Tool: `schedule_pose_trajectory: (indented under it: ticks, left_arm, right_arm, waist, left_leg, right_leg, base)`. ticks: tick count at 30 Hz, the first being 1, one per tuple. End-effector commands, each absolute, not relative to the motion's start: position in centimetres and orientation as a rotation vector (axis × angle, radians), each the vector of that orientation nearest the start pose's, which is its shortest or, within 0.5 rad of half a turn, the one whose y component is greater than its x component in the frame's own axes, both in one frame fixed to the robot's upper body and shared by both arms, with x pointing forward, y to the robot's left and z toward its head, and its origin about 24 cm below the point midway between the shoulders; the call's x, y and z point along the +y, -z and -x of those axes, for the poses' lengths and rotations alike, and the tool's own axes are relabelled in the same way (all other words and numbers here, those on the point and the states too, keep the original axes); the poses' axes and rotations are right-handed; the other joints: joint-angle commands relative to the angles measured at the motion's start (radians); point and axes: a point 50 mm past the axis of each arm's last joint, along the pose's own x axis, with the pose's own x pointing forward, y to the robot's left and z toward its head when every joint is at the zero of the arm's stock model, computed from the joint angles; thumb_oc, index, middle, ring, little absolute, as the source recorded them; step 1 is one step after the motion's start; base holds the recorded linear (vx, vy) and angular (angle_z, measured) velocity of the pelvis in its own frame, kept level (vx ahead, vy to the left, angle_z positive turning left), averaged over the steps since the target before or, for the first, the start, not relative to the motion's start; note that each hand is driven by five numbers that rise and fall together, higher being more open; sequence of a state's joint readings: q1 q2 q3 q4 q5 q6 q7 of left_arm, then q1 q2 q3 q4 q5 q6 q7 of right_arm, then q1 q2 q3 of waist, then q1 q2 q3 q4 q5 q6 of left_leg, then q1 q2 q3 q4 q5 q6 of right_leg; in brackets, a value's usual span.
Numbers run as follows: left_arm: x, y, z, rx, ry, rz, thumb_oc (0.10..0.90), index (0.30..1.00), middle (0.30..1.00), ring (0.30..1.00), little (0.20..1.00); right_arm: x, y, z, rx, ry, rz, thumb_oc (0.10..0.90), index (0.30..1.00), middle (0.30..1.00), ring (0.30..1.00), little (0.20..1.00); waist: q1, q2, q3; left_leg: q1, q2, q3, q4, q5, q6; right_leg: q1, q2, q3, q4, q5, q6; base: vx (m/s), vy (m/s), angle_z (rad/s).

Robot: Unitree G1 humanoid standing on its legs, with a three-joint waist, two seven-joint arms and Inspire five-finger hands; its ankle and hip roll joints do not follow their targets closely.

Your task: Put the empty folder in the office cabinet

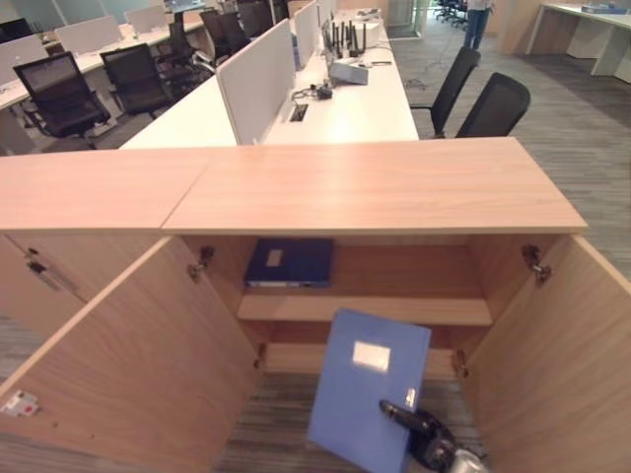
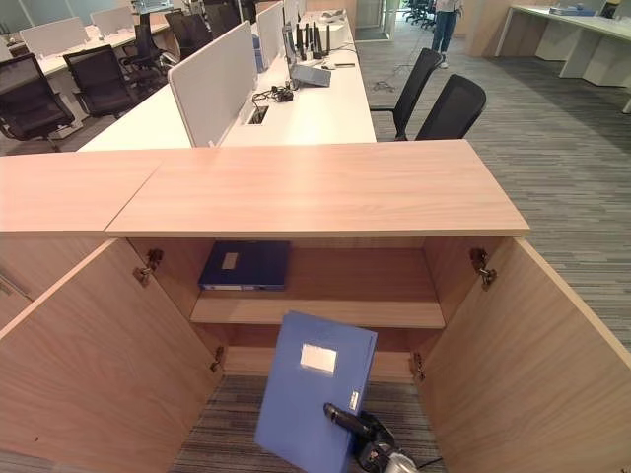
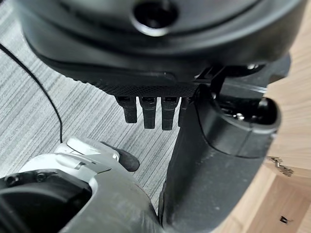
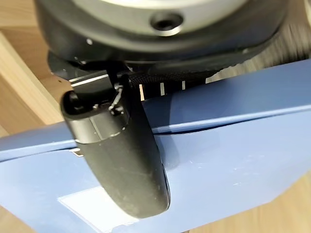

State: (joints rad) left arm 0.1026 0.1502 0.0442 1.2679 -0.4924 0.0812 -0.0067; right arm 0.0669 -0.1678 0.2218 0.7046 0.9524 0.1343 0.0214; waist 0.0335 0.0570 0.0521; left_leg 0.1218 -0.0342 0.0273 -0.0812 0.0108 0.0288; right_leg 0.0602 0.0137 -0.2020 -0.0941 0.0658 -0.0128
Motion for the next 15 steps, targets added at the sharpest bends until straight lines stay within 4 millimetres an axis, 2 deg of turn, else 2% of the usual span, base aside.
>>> schedule_pose_trajectory:
  ticks: [1,2,3,6,7,8,10,12,13,15]
  left_arm:
    - [22.9,17.4,0.7,1.506,-0.493,0.197,0.8,0.9,0.9,0.9,0.9]
    - [22.9,17.4,0.7,1.506,-0.493,0.197,0.8,0.9,0.9,0.9,0.9]
    - [23.1,17.4,0.8,1.503,-0.515,0.205,0.8,0.9,0.9,0.9,0.9]
    - [23.4,17.3,0.5,1.487,-0.534,0.21,0.8,0.9,0.9,0.9,0.9]
    - [23.7,17.2,0.7,1.491,-0.54,0.19,0.8,0.9,0.9,0.9,0.9]
    - [23.6,17.2,1.0,1.504,-0.533,0.174,0.8,0.9,0.9,0.9,0.9]
    - [23.6,17.2,1.4,1.525,-0.519,0.153,0.8,0.9,0.9,0.9,0.9]
    - [23.9,17.1,1.9,1.532,-0.513,0.129,0.8,0.9,0.9,0.9,0.9]
    - [24.0,17.1,1.8,1.524,-0.514,0.126,0.8,0.9,0.9,0.9,0.9]
    - [23.9,17.1,2.5,1.541,-0.499,0.116,0.8,0.9,0.9,0.9,0.9]
  right_arm:
    - [-15.4,5.2,-24.6,0.398,0.088,-0.995,0.4,0.3,0.3,0.3,0.3]
    - [-15.4,5.2,-24.6,0.397,0.088,-0.995,0.4,0.3,0.3,0.3,0.3]
    - [-15.9,4.3,-25.4,0.343,0.102,-1.023,0.4,0.3,0.3,0.3,0.3]
    - [-17.2,1.9,-27.6,0.208,0.13,-1.07,0.4,0.3,0.3,0.3,0.3]
    - [-18.2,1.0,-28.4,0.144,0.156,-1.092,0.4,0.3,0.3,0.3,0.3]
    - [-18.6,0.6,-28.7,0.121,0.166,-1.106,0.4,0.3,0.3,0.3,0.3]
    - [-19.4,0.3,-29.0,0.091,0.193,-1.12,0.4,0.3,0.3,0.3,0.3]
    - [-20.7,-0.3,-29.4,0.053,0.225,-1.118,0.4,0.3,0.3,0.3,0.3]
    - [-21.0,-0.5,-29.5,0.041,0.232,-1.115,0.4,0.3,0.3,0.3,0.3]
    - [-21.6,-0.7,-29.6,0.021,0.25,-1.115,0.4,0.3,0.3,0.3,0.3]
  waist:
    - [0.009,-0.049,-0.011]
    - [0.009,-0.049,-0.011]
    - [0.014,-0.051,0.002]
    - [0.029,-0.066,0.054]
    - [0.039,-0.07,0.07]
    - [0.04,-0.072,0.075]
    - [0.046,-0.071,0.072]
    - [0.067,-0.066,0.077]
    - [0.073,-0.063,0.077]
    - [0.077,-0.044,0.059]
  left_leg:
    - [-0.002,-0.007,-0.023,-0.006,-0.075,-0.05]
    - [-0.001,-0.007,-0.023,-0.006,-0.075,-0.051]
    - [-0.007,0.0,-0.017,-0.006,-0.06,-0.055]
    - [-0.128,-0.002,0.0,0.171,-0.096,-0.075]
    - [-0.186,-0.006,0.005,0.256,-0.103,-0.078]
    - [-0.219,-0.008,0.011,0.281,-0.097,-0.077]
    - [-0.27,-0.011,0.019,0.28,-0.102,-0.075]
    - [-0.366,-0.022,0.016,0.216,0.0,-0.071]
    - [-0.384,-0.024,0.014,0.196,0.019,-0.074]
    - [-0.325,-0.009,0.014,0.089,0.044,-0.066]
  right_leg:
    - [0.081,-0.019,-0.006,0.007,-0.121,0.06]
    - [0.081,-0.019,-0.006,0.007,-0.121,0.06]
    - [0.078,-0.018,-0.006,0.007,-0.122,0.057]
    - [0.057,-0.032,-0.022,0.011,-0.12,0.044]
    - [0.055,-0.042,-0.033,0.015,-0.127,0.039]
    - [0.053,-0.047,-0.039,0.015,-0.128,0.04]
    - [0.06,-0.048,-0.038,0.007,-0.138,0.045]
    - [0.036,-0.039,-0.033,0.007,-0.135,0.045]
    - [0.03,-0.034,-0.025,0.007,-0.137,0.045]
    - [0.029,-0.015,-0.006,0.007,-0.152,0.05]
  base:
    - [0.05,-0.06,0.03]
    - [0.02,-0.067,0.01]
    - [-0.06,-0.056,0.02]
    - [-0.15,-0.066,0.06]
    - [-0.07,-0.029,0.15]
    - [-0.03,-0.002,0.23]
    - [0.1,0.031,0.2]
    - [0.05,0.068,0.18]
    - [0.07,0.106,0.09]
    - [0.2,0.125,-0.06]
